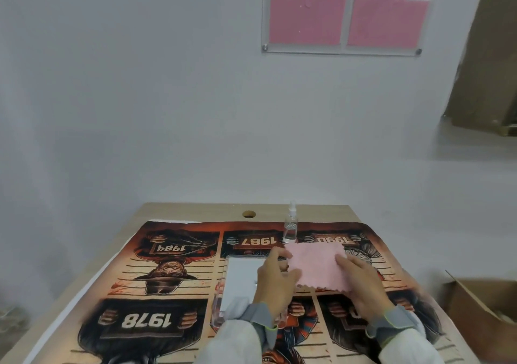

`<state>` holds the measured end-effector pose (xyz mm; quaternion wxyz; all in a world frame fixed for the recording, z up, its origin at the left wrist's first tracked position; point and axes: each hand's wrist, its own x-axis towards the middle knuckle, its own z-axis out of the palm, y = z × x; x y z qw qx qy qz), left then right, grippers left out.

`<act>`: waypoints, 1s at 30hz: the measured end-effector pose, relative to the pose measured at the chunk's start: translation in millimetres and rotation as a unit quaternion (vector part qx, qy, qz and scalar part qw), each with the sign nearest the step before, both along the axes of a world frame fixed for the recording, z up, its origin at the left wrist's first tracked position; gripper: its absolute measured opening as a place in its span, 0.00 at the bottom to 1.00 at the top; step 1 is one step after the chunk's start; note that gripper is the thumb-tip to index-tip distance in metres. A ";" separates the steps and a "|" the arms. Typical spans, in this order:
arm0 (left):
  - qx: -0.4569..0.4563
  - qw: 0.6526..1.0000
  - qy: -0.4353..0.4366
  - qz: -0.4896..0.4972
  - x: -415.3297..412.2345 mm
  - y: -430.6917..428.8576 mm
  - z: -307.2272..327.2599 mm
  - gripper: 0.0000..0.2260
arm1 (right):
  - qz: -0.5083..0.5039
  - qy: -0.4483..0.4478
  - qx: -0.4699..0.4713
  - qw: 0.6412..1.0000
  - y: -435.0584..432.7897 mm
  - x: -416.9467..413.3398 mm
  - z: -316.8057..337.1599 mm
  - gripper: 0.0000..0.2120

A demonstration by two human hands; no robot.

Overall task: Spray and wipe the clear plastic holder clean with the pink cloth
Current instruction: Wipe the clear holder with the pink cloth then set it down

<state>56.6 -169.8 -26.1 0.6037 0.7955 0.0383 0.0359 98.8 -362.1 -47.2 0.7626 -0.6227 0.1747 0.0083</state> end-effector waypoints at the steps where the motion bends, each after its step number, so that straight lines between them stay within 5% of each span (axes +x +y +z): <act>1: 0.034 0.999 -0.003 0.004 0.8 -3.5 -0.3 0.08 | -0.002 0.011 0.005 1.000 -6.7 1.4 -0.9 0.08; 5: 0.090 0.996 0.008 0.010 5.2 -7.1 0.8 0.08 | 0.009 0.041 0.020 0.999 -26.4 4.6 -2.3 0.07; 10: 0.218 0.973 0.032 -0.069 7.8 -10.7 -1.5 0.10 | -0.016 0.032 -0.105 0.994 -35.6 7.3 -8.5 0.09; 14: 0.322 0.935 0.029 -0.146 3.6 -17.5 -8.2 0.30 | -0.010 0.057 -0.133 0.989 -38.8 7.5 -5.8 0.06; 18: 0.409 0.897 -0.051 -0.158 -0.3 -26.6 -10.9 0.43 | 0.043 0.080 -0.027 0.996 -38.4 7.7 0.6 0.09; 23: 0.454 0.874 -0.128 -0.118 -6.5 -35.7 -15.8 0.24 | 0.101 0.065 0.043 0.992 -33.7 -0.7 10.7 0.09; 27: 0.409 0.900 -0.073 -0.129 -6.5 -40.1 -11.0 0.42 | 0.116 0.070 0.068 0.988 -30.2 -3.2 15.2 0.06; 30: 0.361 0.918 -0.130 -0.103 -1.1 -38.3 -5.4 0.25 | 0.139 0.064 0.082 0.985 -27.9 -4.0 16.1 0.07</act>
